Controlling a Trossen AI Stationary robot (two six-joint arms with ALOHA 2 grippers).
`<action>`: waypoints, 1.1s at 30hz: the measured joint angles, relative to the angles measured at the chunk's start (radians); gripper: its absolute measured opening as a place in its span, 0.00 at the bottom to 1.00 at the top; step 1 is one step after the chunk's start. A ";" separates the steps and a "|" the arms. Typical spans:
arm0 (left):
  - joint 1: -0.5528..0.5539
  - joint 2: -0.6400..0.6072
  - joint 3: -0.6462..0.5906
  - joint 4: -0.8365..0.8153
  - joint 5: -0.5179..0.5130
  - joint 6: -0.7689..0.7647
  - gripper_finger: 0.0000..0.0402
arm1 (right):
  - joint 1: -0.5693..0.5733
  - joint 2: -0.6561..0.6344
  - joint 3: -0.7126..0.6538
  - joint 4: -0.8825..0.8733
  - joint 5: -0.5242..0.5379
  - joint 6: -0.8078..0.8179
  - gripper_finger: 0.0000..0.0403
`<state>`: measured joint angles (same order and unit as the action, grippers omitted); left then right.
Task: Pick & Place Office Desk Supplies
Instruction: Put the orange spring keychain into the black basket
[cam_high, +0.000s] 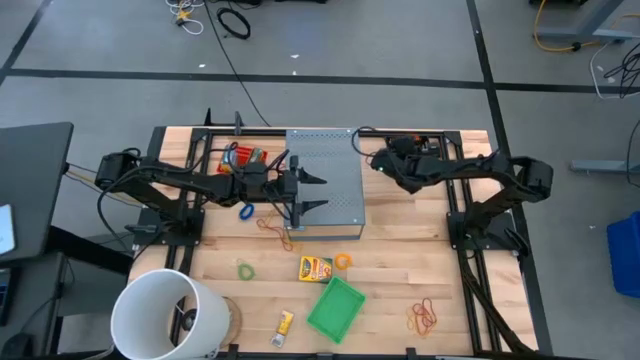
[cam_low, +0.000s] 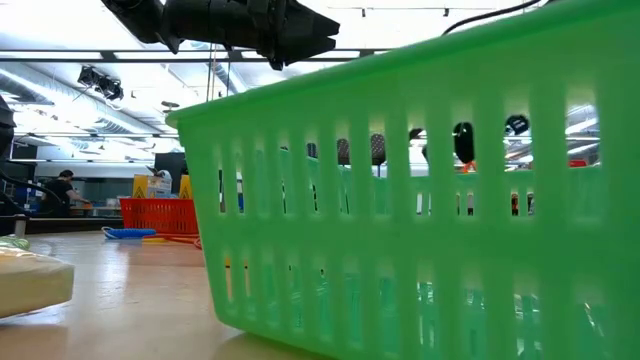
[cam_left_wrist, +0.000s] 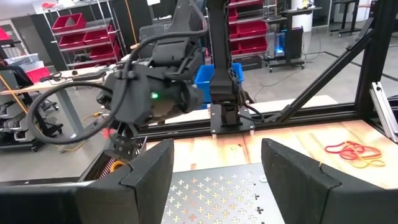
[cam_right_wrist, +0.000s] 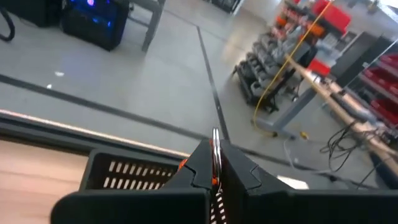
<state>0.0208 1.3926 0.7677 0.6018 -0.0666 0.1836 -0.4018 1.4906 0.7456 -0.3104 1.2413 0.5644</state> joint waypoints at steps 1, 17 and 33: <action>0.000 0.000 0.000 0.000 0.000 -0.002 0.61 | -0.013 0.000 0.000 0.005 -0.023 -0.006 0.02; -0.001 0.000 0.000 -0.002 0.000 -0.004 0.61 | -0.153 0.000 0.000 0.062 -0.409 -0.141 0.02; -0.001 0.000 0.000 -0.008 0.023 -0.009 0.61 | -0.209 0.001 0.000 0.043 -0.573 -0.205 0.34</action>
<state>0.0196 1.3930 0.7677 0.5941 -0.0437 0.1741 -0.6109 1.4914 0.7452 -0.2677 0.6682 0.3591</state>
